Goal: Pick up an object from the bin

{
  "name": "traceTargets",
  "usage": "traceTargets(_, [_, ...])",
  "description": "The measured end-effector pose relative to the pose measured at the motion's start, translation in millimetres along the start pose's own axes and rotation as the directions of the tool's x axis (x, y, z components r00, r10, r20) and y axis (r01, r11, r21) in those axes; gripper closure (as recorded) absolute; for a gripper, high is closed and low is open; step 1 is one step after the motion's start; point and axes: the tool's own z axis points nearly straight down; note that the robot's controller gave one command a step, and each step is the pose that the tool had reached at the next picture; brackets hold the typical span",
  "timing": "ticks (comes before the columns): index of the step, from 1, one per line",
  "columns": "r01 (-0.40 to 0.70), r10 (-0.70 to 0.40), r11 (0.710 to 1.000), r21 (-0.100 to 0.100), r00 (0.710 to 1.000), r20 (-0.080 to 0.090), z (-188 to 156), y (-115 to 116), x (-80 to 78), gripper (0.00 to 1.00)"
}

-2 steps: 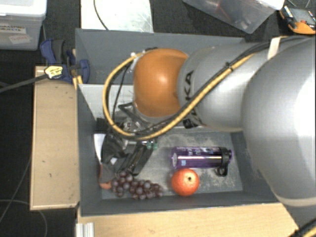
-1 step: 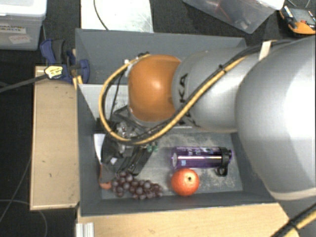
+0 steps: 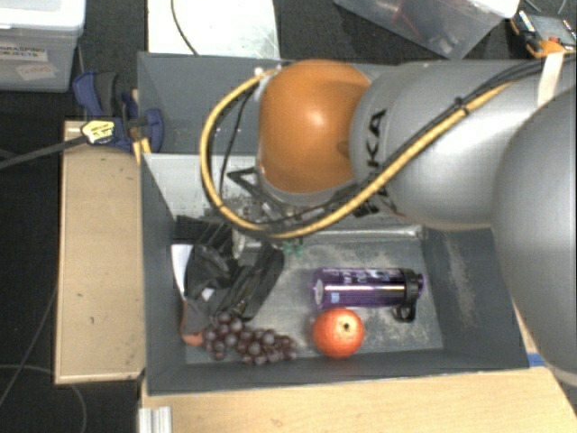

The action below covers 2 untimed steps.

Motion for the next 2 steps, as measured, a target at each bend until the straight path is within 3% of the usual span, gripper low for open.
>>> traceTargets(1, [0.003, -0.003, 1.000, -0.004, 1.000, 0.010, 15, -14, 1.7, 1.00])
traceTargets(2, [0.271, -0.271, 0.963, -0.001, 0.962, 0.008, -38, -35, 4.1, 1.00])
